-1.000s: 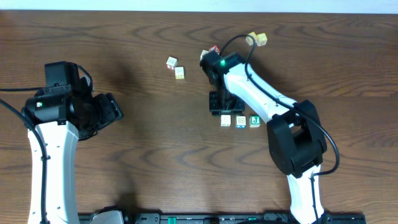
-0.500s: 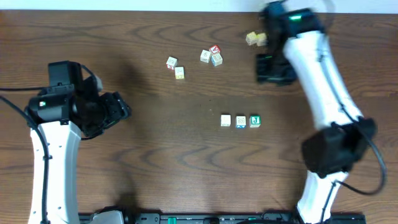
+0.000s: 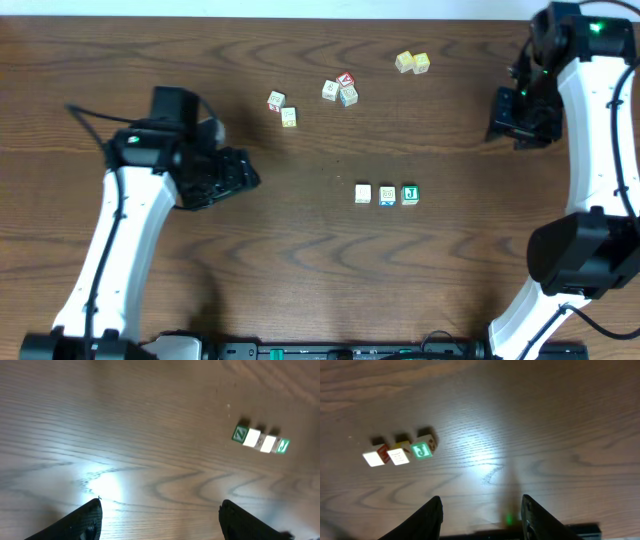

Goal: Lift 3 blocks

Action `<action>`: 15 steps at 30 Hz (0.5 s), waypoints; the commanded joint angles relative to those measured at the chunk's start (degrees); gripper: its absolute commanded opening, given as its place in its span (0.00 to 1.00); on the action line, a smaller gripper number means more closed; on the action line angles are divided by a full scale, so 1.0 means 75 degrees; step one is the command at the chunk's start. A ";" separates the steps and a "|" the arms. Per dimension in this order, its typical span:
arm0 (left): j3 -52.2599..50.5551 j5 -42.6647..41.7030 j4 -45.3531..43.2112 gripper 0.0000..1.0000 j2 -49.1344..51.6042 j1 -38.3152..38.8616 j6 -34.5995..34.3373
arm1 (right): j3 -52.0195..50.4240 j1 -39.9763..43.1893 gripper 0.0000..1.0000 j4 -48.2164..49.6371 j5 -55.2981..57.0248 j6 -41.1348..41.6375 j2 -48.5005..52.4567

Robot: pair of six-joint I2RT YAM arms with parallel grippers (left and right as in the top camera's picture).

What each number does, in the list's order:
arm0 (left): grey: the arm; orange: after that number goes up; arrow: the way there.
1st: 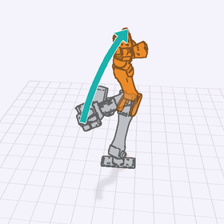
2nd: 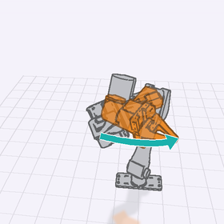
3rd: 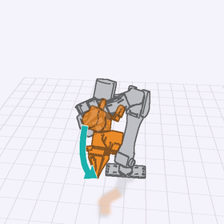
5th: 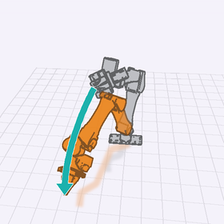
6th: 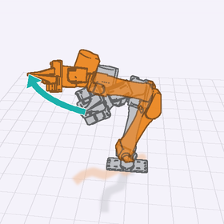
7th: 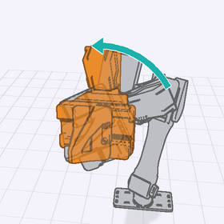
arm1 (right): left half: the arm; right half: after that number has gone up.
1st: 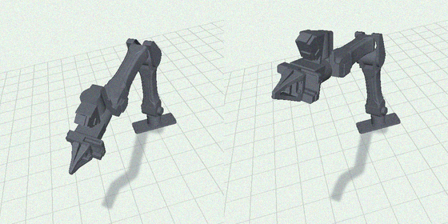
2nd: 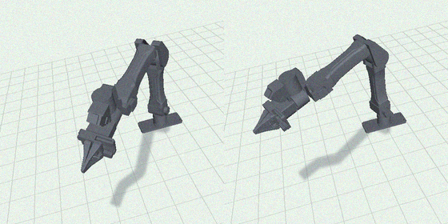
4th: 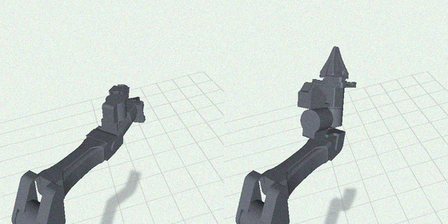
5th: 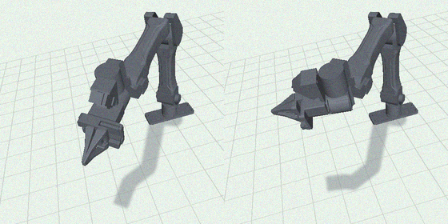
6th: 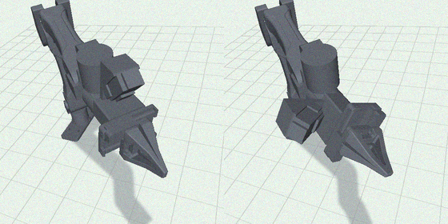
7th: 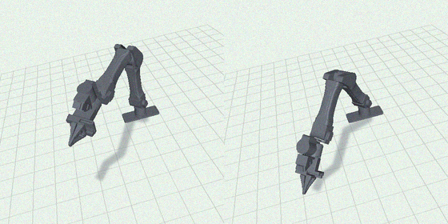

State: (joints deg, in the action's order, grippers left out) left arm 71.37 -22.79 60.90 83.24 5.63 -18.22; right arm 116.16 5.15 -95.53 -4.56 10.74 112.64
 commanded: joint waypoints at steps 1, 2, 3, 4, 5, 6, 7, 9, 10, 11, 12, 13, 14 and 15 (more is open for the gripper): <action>0.0114 -0.0079 -0.0122 0.75 0.0417 0.0376 -0.0035 | -0.0533 0.0431 0.48 0.0143 -0.0624 -0.0673 0.0012; 0.0114 -0.0079 -0.0172 0.75 0.0542 0.0490 -0.0035 | -0.0734 0.0557 0.48 0.0210 -0.0836 -0.0790 0.0009; 0.0114 -0.0082 -0.0216 0.75 0.0644 0.0586 0.0020 | -0.0906 0.0676 0.47 0.0256 -0.1026 -0.0880 0.0009; 0.0114 -0.0082 -0.0265 0.75 0.0743 0.0688 0.0082 | -0.1064 0.0769 0.47 0.0315 -0.1137 -0.0883 0.0009; 0.0114 -0.0076 -0.0318 0.75 0.0819 0.0761 0.0108 | -0.1204 0.0839 0.46 0.0393 -0.1241 -0.0883 0.0009; 0.0114 -0.0076 -0.0399 0.75 0.0906 0.0848 0.0102 | -0.1408 0.0930 0.44 0.0493 -0.1387 -0.0883 -0.0020; 0.0114 -0.0079 -0.0565 0.75 0.1035 0.0973 0.0102 | -0.1751 0.1008 0.43 0.0667 -0.1553 -0.0912 -0.0070; 0.0114 -0.0079 -0.0708 0.75 0.1128 0.1078 0.0096 | -0.2183 0.1017 0.43 0.0892 -0.1661 -0.1023 -0.0184; 0.0114 -0.0079 -0.0758 0.75 0.1169 0.1122 0.0093 | -0.2439 0.1014 0.43 0.1017 -0.1661 -0.1020 -0.0262; 0.0114 -0.0076 -0.0796 0.75 0.1201 0.1157 0.0067 | -0.2655 0.1008 0.43 0.1131 -0.1664 -0.1017 -0.0344; 0.0114 -0.0079 -0.0819 0.75 0.1236 0.1186 0.0058 | -0.2932 0.1008 0.43 0.1288 -0.1664 -0.1017 -0.0446; 0.0114 -0.0076 -0.0836 0.75 0.1250 0.1198 0.0041 | -0.3124 0.1008 0.43 0.1422 -0.1676 -0.1017 -0.0530; 0.0114 -0.0076 -0.0874 0.75 0.1288 0.1198 0.0006 | -0.3433 0.1008 0.43 0.1647 -0.1722 -0.1017 -0.0653; 0.0114 -0.0079 -0.0909 0.75 0.1317 0.1198 -0.0050 | -0.3687 0.1008 0.41 0.1839 -0.1784 -0.1017 -0.0758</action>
State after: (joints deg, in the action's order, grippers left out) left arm 71.40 -23.03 54.72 92.29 14.41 -18.04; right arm 92.77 12.80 -84.05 -15.46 4.34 111.24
